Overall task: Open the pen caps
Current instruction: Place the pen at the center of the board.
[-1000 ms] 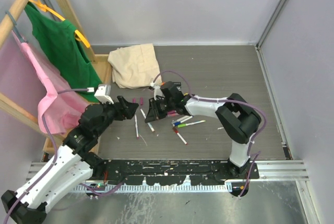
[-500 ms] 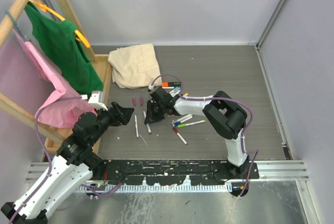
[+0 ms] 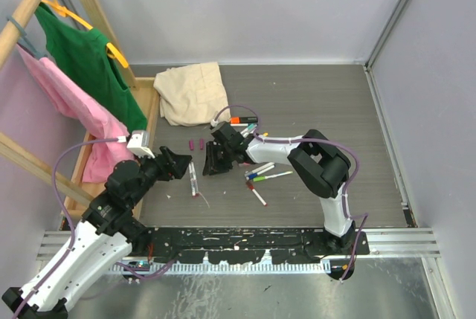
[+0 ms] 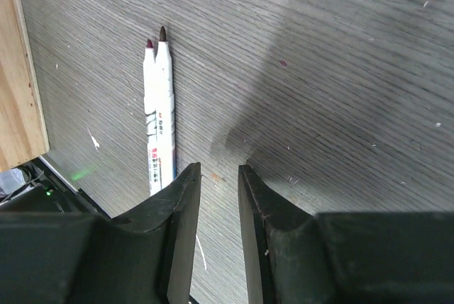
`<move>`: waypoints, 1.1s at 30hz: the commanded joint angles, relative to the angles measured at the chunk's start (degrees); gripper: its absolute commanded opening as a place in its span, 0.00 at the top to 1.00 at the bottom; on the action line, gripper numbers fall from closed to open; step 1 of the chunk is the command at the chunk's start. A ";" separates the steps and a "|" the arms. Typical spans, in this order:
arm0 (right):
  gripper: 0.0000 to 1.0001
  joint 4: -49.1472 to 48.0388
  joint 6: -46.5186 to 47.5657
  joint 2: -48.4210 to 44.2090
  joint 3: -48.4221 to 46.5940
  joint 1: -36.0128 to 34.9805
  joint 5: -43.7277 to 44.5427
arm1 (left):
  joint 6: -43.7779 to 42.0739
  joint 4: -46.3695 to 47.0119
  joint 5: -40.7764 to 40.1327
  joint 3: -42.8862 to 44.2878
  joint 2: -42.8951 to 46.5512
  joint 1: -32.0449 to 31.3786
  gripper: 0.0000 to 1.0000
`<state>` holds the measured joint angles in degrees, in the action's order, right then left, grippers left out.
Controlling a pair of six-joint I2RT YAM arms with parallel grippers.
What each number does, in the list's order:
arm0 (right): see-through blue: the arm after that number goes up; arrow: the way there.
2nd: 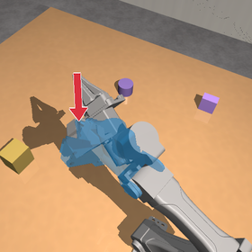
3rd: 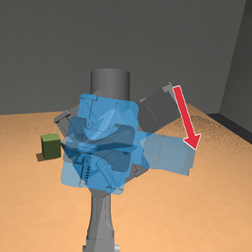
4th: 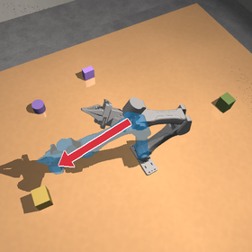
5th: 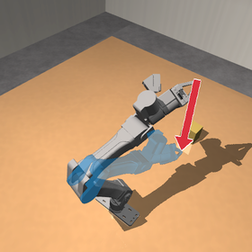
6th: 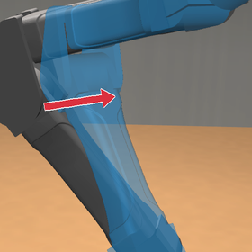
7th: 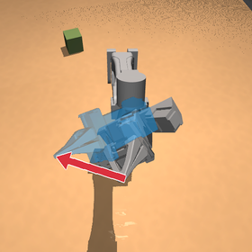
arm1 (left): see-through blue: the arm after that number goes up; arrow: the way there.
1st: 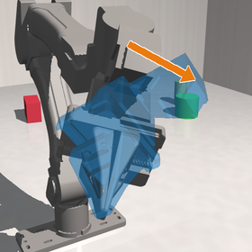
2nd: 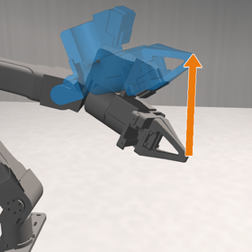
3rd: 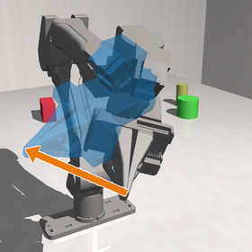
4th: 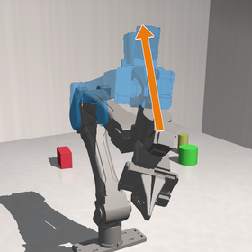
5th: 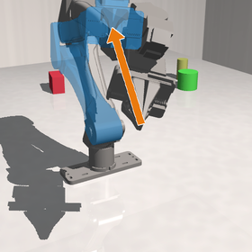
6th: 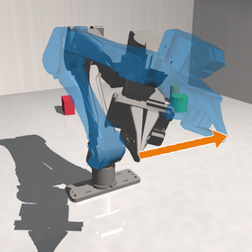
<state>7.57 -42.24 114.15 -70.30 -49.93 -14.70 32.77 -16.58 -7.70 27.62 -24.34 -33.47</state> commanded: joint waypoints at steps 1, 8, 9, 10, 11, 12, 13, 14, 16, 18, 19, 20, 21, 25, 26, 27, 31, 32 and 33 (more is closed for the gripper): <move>0.66 2.74 0.90 2.04 -0.66 0.71 3.95 | 0.54 1.78 -0.22 -0.09 0.50 0.25 0.23; 0.66 2.62 2.17 1.00 -1.41 1.02 2.29 | 0.55 2.08 -0.33 -0.51 -0.19 0.25 0.23; 0.66 2.44 2.49 0.85 -1.55 1.11 1.81 | 0.54 1.89 -0.45 -0.59 -0.34 0.27 0.23; 0.66 2.17 2.65 0.71 -1.54 1.14 1.26 | 0.54 1.55 -0.76 -0.72 -0.62 0.23 0.23; 0.66 1.90 2.95 0.43 -1.53 1.20 0.60 | 0.54 1.10 -1.14 -0.80 -0.84 0.19 0.23; 0.66 1.54 3.40 0.19 -1.56 1.30 -0.06 | 0.54 0.28 -1.76 -0.90 -1.24 0.23 0.23; 0.66 1.25 4.04 -0.07 -1.63 1.38 -0.86 | 0.91 -0.96 -2.89 -0.85 -1.73 0.25 0.24; 0.66 0.93 5.15 -0.33 -1.84 1.53 -2.26 | 1.96 -2.55 -4.51 -0.63 -2.39 0.25 0.25; 0.66 0.61 8.98 -1.01 -2.56 1.99 -4.92 | 3.16 -6.33 -7.31 0.11 -4.45 0.25 0.36; 0.66 0.30 14.32 -2.25 -2.98 2.99 -9.17 | 4.25 -9.59 -9.29 0.99 -7.02 0.27 0.46; 0.66 0.26 17.27 -2.99 -3.25 3.68 -11.99 | 4.76 -10.77 -10.18 1.42 -8.63 0.25 0.49; 0.66 0.29 20.22 -3.83 -3.51 4.49 -15.74 | 5.41 -11.83 -11.10 1.84 -10.86 0.25 0.54; 0.66 0.63 23.80 -4.68 -3.79 5.45 -20.58 | 6.05 -12.73 -12.26 2.15 -12.74 0.25 0.59; 0.66 5.07 35.47 -10.24 -4.07 8.23 -29.17 | 8.66 -14.79 -16.32 2.89 -20.49 0.25 0.86; 0.66 6.26 38.01 -12.04 -3.84 8.57 -28.63 | 9.02 -14.85 -16.94 3.04 -22.16 0.27 0.90; 0.66 6.96 40.39 -14.81 -3.45 9.18 -28.40 | 9.51 -14.88 -17.60 3.01 -23.80 0.30 0.94; 0.66 6.14 43.73 -21.40 -2.08 12.07 -28.33 | 10.20 -14.10 -19.00 2.76 -29.03 0.25 0.97; 0.66 6.01 43.89 -22.44 -2.08 12.82 -28.51 | 10.20 -13.69 -19.06 2.67 -30.05 0.30 0.98; 0.66 5.85 43.99 -23.33 -2.04 13.52 -28.73 | 10.20 -13.35 -18.94 2.62 -30.93 0.26 0.98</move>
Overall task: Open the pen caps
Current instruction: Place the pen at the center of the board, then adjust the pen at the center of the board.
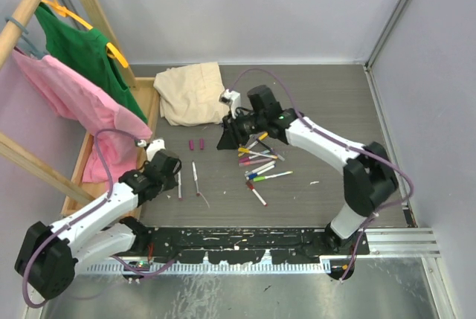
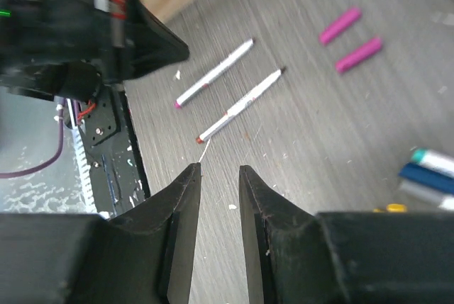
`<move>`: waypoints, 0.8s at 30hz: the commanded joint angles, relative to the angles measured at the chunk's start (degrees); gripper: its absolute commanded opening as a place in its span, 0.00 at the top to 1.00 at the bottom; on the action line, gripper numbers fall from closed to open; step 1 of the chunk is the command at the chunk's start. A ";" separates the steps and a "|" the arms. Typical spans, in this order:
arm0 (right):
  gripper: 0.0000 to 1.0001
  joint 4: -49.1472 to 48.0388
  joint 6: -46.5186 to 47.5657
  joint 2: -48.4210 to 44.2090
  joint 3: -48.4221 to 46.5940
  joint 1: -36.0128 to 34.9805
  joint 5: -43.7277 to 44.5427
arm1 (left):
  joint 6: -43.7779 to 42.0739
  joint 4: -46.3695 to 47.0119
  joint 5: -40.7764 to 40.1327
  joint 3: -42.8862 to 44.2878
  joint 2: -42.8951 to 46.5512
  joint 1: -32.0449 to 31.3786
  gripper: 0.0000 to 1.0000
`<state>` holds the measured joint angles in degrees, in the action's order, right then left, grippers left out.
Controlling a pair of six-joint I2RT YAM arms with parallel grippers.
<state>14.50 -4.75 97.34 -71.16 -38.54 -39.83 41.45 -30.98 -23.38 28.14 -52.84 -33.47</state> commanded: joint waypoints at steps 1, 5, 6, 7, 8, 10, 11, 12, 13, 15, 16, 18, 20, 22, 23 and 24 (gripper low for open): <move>0.66 -1.24 6.72 -7.27 -1.01 2.87 -3.80 | 1.53 1.47 -3.02 1.98 -3.23 0.25 0.98; 0.66 -2.68 6.32 -9.66 0.19 5.00 -4.90 | 1.44 3.52 -1.14 1.41 -6.07 0.25 0.98; 0.66 -2.79 6.19 -10.04 0.30 5.33 -5.31 | 1.36 4.17 -0.55 1.32 -6.52 0.25 0.98; 0.66 -2.89 6.23 -10.32 0.37 5.59 -5.72 | 1.29 4.71 0.03 1.16 -6.97 0.26 0.98; 0.66 -2.90 6.25 -10.67 0.32 5.73 -5.97 | 1.27 5.04 0.51 1.11 -7.35 0.27 0.98; 0.66 -2.98 6.37 -11.36 0.34 5.84 -6.28 | 1.10 5.54 1.26 1.24 -8.02 0.25 0.98; 0.66 -2.99 6.39 -11.71 0.38 5.93 -6.43 | 0.97 5.84 1.53 1.28 -8.33 0.25 0.98; 0.66 -3.11 6.39 -12.02 0.40 6.01 -6.52 | 0.85 6.15 1.95 1.31 -8.66 0.25 0.98; 0.66 -3.15 6.36 -12.34 0.44 6.13 -6.71 | 0.83 6.58 2.43 1.42 -9.09 0.25 0.98; 0.65 -3.34 6.34 -12.96 0.49 6.49 -7.10 | 0.72 7.37 3.49 1.54 -10.16 0.25 0.97; 0.65 -3.54 6.31 -13.18 0.56 6.61 -7.24 | 0.73 7.75 3.70 1.58 -10.67 0.25 0.97; 0.65 -3.98 6.19 -13.76 0.87 6.87 -7.22 | 0.66 8.47 4.22 1.62 -12.07 0.25 0.97; 0.65 -4.19 5.96 -14.00 1.02 7.14 -7.47 | 0.44 8.82 4.80 1.97 -13.09 0.25 0.97; 0.65 -4.22 5.85 -14.15 1.04 7.40 -7.74 | 0.32 9.15 5.34 2.24 -13.73 0.25 0.96; 0.65 -4.22 5.82 -14.19 1.03 7.48 -7.87 | 0.30 9.57 5.74 2.22 -13.92 0.25 0.96; 0.65 -4.28 5.76 -14.27 1.05 7.51 -7.93 | 0.15 10.07 6.23 2.21 -14.02 0.25 0.96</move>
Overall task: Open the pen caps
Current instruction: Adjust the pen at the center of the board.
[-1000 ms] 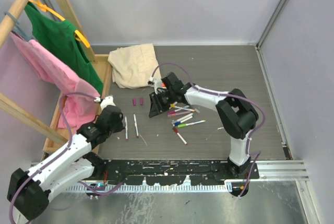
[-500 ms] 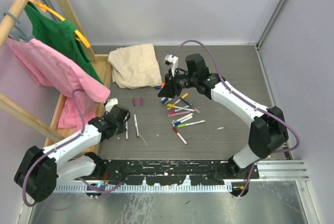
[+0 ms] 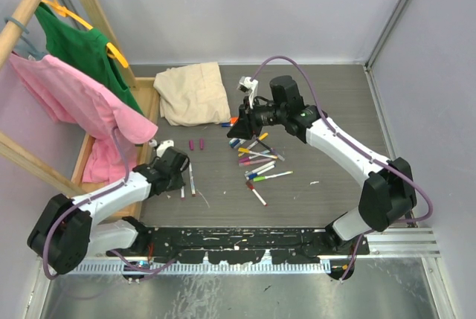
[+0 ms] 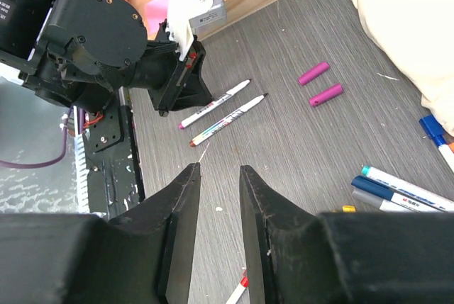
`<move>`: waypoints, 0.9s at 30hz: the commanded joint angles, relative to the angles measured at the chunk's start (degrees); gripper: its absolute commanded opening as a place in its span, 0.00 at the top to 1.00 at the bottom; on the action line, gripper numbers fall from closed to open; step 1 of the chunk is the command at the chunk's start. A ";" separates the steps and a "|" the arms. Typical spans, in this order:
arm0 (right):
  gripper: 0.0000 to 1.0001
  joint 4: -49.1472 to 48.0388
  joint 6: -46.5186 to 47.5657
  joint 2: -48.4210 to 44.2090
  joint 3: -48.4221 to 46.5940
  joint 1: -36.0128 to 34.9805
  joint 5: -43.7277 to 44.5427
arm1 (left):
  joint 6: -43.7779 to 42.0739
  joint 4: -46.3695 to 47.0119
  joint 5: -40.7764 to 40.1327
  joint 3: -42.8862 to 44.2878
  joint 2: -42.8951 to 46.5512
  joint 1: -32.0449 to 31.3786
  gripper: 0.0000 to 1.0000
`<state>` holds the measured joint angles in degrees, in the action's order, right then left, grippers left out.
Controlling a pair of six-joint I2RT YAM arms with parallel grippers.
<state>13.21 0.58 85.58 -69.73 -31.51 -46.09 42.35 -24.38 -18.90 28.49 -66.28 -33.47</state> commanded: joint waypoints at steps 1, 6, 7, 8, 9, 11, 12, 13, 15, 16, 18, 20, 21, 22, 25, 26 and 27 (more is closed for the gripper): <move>0.65 -3.07 0.39 -2.60 -0.35 0.56 -1.74 | -0.88 4.15 2.61 1.69 -0.60 0.27 0.96; 0.65 -3.25 0.21 -2.74 -0.23 0.91 -2.15 | -1.47 5.49 4.66 1.87 -0.16 0.25 0.93; 0.65 -3.28 0.19 -2.78 -0.24 0.92 -2.20 | -1.50 5.56 4.80 1.86 0.14 0.25 0.93; 0.65 -3.27 0.15 -2.79 -0.21 1.05 -2.26 | -1.61 5.60 4.91 1.76 0.51 0.26 0.93; 0.65 -3.22 0.18 -2.83 -0.29 1.10 -2.33 | -1.69 5.59 5.02 1.67 0.98 0.30 0.92; 0.65 -3.26 0.32 -2.96 -0.23 1.22 -2.38 | -1.69 5.37 4.99 1.60 1.98 0.27 0.91; 0.65 -3.19 0.67 -3.04 -0.22 1.23 -2.35 | -1.73 5.25 4.97 1.49 2.84 0.25 0.91; 0.65 -3.07 1.27 -3.13 -0.15 1.19 -2.31 | -1.81 5.04 4.81 1.47 3.42 0.25 0.90; 0.65 -2.03 3.11 -3.33 -0.37 1.18 -2.06 | -2.10 4.45 4.68 1.44 4.80 0.25 0.88; 0.65 -1.41 4.16 -3.58 -0.45 1.21 -1.50 | -2.36 4.18 4.66 1.40 5.63 0.25 0.86; 0.64 -0.57 6.75 -4.46 -0.53 1.18 0.00 | -2.82 3.80 4.72 1.31 7.19 0.29 0.81; 0.64 -0.56 9.19 -5.97 -0.05 1.14 2.72 | -3.41 3.72 4.83 1.06 8.98 0.25 0.77; 0.63 -0.46 10.87 -6.75 0.28 1.18 4.03 | -3.75 3.73 5.00 0.90 9.87 0.30 0.74; 0.61 -0.65 12.30 -7.49 0.62 1.26 5.27 | -4.09 3.83 5.33 0.76 10.82 0.21 0.72; 0.43 -2.12 17.31 -8.07 2.77 1.82 5.89 | -5.68 5.23 7.12 0.15 13.82 0.25 0.65; 0.35 -2.47 19.09 -7.69 3.73 2.37 4.44 | -5.96 6.13 7.99 -0.16 14.82 0.25 0.62; 0.26 -2.85 19.48 -6.94 4.74 3.05 2.50 | -6.35 7.32 8.97 -0.50 15.80 0.25 0.59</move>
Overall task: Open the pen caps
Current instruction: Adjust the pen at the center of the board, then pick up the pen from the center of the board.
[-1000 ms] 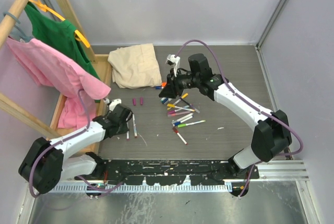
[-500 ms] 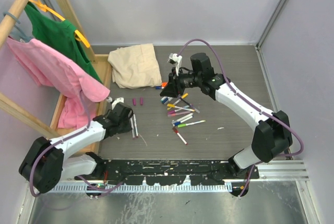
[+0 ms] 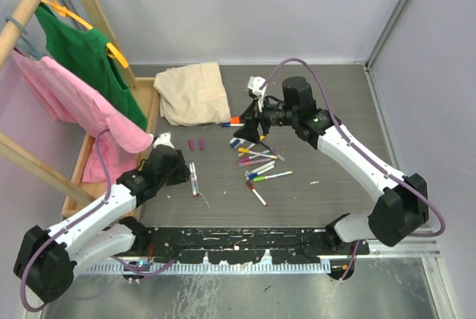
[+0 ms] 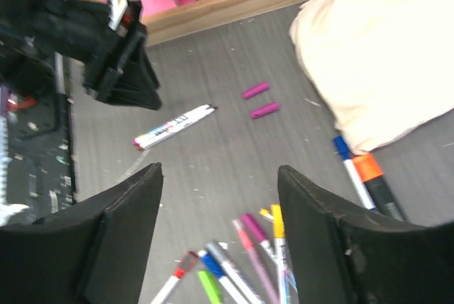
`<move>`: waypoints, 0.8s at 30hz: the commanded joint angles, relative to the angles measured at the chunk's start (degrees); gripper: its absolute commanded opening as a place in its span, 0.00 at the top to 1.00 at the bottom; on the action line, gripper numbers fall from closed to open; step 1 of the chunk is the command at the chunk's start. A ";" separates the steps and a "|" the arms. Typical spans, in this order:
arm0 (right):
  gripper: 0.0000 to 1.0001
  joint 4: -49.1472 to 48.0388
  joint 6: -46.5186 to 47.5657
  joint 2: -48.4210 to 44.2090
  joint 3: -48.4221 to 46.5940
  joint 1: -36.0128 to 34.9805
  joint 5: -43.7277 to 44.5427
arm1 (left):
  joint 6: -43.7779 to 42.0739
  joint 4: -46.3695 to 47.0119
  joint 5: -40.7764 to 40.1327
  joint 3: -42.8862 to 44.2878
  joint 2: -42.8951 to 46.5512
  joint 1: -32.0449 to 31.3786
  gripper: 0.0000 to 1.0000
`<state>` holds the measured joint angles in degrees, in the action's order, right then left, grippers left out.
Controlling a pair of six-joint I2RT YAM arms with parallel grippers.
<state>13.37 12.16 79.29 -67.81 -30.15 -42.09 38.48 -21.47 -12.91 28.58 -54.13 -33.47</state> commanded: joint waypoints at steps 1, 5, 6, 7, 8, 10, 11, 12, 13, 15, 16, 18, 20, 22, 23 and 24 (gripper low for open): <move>0.22 -2.92 8.21 0.48 3.41 2.61 -4.46 | -2.85 6.04 4.26 -1.26 5.18 0.25 0.56; 0.21 6.52 10.86 6.24 -1.75 4.48 -12.11 | -4.34 15.55 11.45 -4.97 9.94 0.26 0.35; 0.22 8.02 10.98 6.99 -2.81 4.47 -12.09 | -4.31 18.81 13.17 -6.20 11.31 0.25 0.29; 0.23 8.81 11.22 7.21 -3.22 4.45 -11.76 | -4.29 21.47 14.66 -7.59 12.53 0.27 0.23; 0.23 8.26 11.18 6.90 -2.84 4.48 -11.27 | -4.21 24.65 15.28 -8.79 13.88 0.25 0.17; 0.23 7.41 10.38 5.87 -1.65 4.23 -9.89 | -4.12 27.13 15.21 -10.65 16.47 0.30 0.07; 0.23 8.46 10.57 5.52 -1.41 3.84 -8.34 | -4.22 27.70 14.85 -11.23 17.64 0.28 0.04; 0.23 10.72 11.75 5.33 -1.55 2.89 -5.64 | -4.53 27.75 14.57 -11.52 18.89 0.25 0.03; 0.23 13.83 13.49 5.15 -1.59 1.50 -2.45 | -4.89 27.58 14.38 -11.71 20.11 0.25 0.03; 0.24 18.54 16.76 4.61 -0.16 -2.68 6.72 | -5.03 27.72 14.02 -12.35 22.17 0.26 0.03; 0.24 19.47 17.53 3.81 1.36 -5.32 11.20 | -4.89 28.28 13.79 -12.85 23.11 0.25 0.03; 0.25 18.95 18.33 2.09 6.05 -10.73 19.07 | -4.10 29.95 13.48 -14.14 25.04 0.27 0.03; 0.24 16.24 18.75 0.23 11.31 -12.10 21.57 | -3.25 31.12 13.17 -15.53 26.52 0.25 0.03; 0.24 13.82 17.49 -0.47 13.35 -12.06 23.38 | -2.69 30.96 12.93 -16.11 28.12 0.25 0.04; 0.24 13.57 16.61 0.00 13.68 -12.10 23.43 | -2.40 30.58 12.87 -16.29 28.98 0.27 0.04; 0.25 13.71 15.98 0.70 13.68 -12.19 23.16 | -2.23 30.23 12.71 -16.54 29.79 0.25 0.04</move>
<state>29.12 28.56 81.17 -55.02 -43.66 -26.28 35.42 4.47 0.25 12.60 -27.03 -33.45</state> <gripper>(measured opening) 0.759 0.967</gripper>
